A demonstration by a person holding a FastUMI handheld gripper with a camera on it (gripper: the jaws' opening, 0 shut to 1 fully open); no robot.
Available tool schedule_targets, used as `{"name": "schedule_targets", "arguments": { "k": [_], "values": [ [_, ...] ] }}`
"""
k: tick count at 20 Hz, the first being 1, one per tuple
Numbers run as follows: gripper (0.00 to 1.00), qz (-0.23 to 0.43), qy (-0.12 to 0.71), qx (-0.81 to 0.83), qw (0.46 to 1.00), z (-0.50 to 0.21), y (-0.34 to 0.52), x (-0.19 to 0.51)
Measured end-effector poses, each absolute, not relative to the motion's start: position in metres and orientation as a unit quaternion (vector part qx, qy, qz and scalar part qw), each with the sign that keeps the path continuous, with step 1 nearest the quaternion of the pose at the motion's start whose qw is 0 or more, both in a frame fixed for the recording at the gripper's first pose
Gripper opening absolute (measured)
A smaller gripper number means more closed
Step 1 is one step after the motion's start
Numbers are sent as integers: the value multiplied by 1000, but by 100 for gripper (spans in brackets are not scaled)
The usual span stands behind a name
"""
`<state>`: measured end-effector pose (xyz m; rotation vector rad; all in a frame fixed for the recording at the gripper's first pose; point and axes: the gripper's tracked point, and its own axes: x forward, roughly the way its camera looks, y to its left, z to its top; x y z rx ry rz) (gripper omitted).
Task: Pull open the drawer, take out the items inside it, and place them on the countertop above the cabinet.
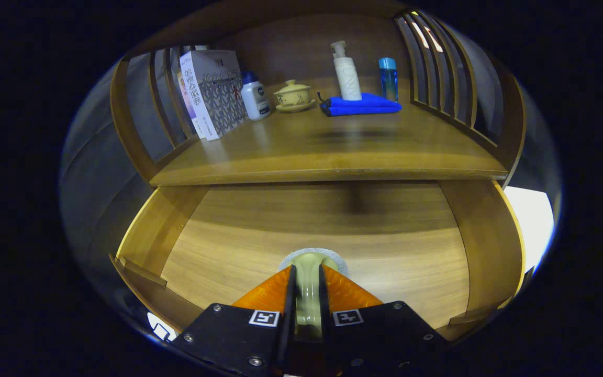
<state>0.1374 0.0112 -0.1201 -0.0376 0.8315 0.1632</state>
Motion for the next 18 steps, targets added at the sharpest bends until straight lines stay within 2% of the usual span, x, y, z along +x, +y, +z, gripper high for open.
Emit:
{"name": "schedule_targets", "arguments": {
  "k": [11,18],
  "values": [
    [23,93,281,-60,953,-59,18,153],
    [23,104,231,-59,965,-19,36,166]
  ]
}}
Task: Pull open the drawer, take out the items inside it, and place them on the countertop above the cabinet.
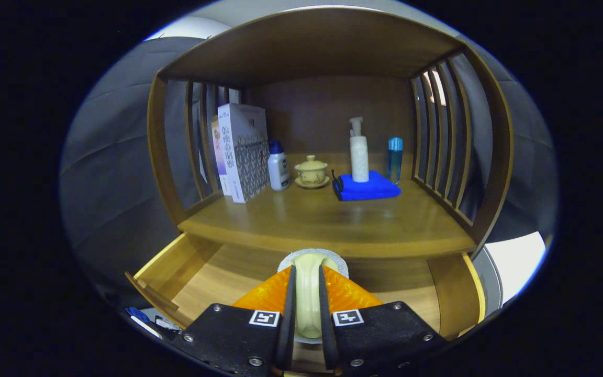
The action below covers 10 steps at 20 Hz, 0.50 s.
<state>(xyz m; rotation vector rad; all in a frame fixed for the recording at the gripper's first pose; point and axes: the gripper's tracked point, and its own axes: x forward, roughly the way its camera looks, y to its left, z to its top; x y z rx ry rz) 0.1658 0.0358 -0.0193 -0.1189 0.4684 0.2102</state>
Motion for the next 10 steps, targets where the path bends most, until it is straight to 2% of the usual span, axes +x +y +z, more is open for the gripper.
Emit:
{"name": "schedule_targets", "arguments": {
  "k": [10],
  "values": [
    [23,51,191,0,980,29,39,250]
  ]
}}
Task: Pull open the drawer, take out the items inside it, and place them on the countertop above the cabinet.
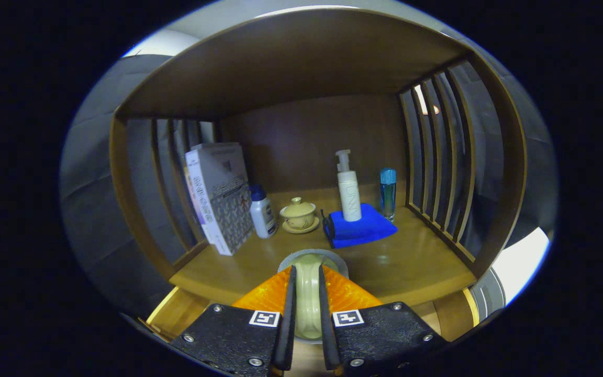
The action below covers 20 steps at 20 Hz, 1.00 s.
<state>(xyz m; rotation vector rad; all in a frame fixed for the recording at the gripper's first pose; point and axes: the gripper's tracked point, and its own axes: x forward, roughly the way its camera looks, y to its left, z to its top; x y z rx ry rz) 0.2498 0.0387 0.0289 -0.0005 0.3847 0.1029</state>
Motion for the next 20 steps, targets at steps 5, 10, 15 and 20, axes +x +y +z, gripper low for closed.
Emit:
{"name": "schedule_targets", "arguments": {
  "k": [5,10,15,20],
  "values": [
    [23,19,209,37,977,13,31,288],
    [30,11,211,56,976,0,30,303],
    [95,13,208,14,978,4,25,289],
    [95,42,154,-18,987,27,30,257]
  ]
}}
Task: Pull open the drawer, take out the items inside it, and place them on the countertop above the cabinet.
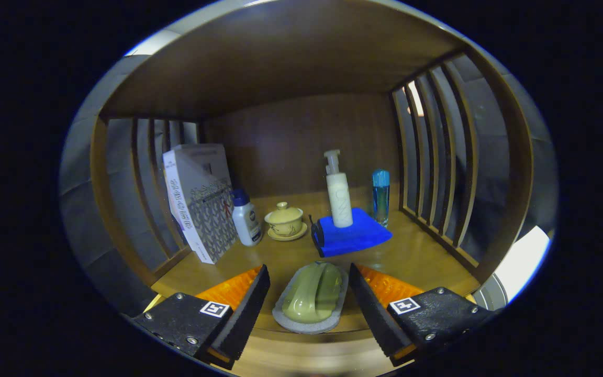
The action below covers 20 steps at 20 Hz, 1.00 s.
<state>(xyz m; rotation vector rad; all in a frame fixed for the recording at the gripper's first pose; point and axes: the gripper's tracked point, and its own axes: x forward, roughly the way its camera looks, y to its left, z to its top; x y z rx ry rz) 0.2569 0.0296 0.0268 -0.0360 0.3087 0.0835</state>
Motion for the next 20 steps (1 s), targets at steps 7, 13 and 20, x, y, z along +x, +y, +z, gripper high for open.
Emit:
{"name": "schedule_targets", "arguments": {
  "k": [7,13,20],
  "values": [
    [95,45,101,-30,993,42,26,198],
    [95,48,77,-33,995,39,31,152],
    [95,45,35,-63,996,32,32,98]
  ]
}}
